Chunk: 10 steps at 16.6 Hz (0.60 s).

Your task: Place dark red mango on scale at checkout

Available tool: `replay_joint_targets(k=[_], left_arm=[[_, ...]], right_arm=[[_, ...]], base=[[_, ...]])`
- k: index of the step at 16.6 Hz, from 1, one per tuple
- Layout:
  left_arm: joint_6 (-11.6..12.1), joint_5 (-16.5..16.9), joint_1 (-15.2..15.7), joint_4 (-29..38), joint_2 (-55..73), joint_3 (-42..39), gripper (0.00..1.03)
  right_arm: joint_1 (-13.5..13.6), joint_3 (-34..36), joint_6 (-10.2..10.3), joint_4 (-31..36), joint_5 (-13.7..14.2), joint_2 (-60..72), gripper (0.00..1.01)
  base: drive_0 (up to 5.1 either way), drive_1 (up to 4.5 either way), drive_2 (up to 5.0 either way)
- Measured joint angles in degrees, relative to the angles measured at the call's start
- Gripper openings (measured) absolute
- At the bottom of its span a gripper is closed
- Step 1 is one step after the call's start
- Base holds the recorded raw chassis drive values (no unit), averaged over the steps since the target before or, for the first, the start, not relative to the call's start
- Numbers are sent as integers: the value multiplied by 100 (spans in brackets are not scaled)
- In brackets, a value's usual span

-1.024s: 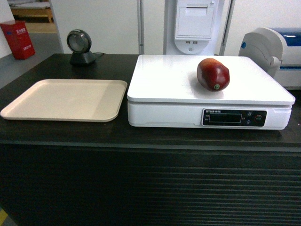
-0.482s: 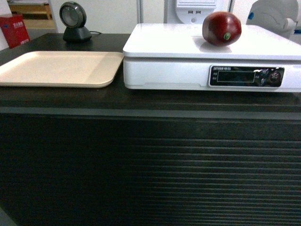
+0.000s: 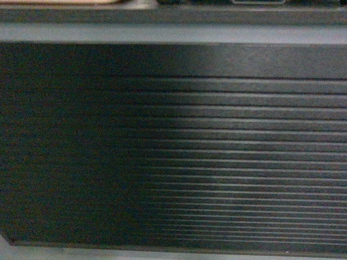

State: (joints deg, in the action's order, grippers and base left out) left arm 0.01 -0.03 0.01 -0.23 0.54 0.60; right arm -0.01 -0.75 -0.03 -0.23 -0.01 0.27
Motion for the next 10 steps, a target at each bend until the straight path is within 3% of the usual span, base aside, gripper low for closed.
replay_joint_targets(k=[10], left_arm=[[2,2,0,-20,0,0,98]], right_arm=[[0,0,-2,-13,4,0,98]], base=[[0,0,0]])
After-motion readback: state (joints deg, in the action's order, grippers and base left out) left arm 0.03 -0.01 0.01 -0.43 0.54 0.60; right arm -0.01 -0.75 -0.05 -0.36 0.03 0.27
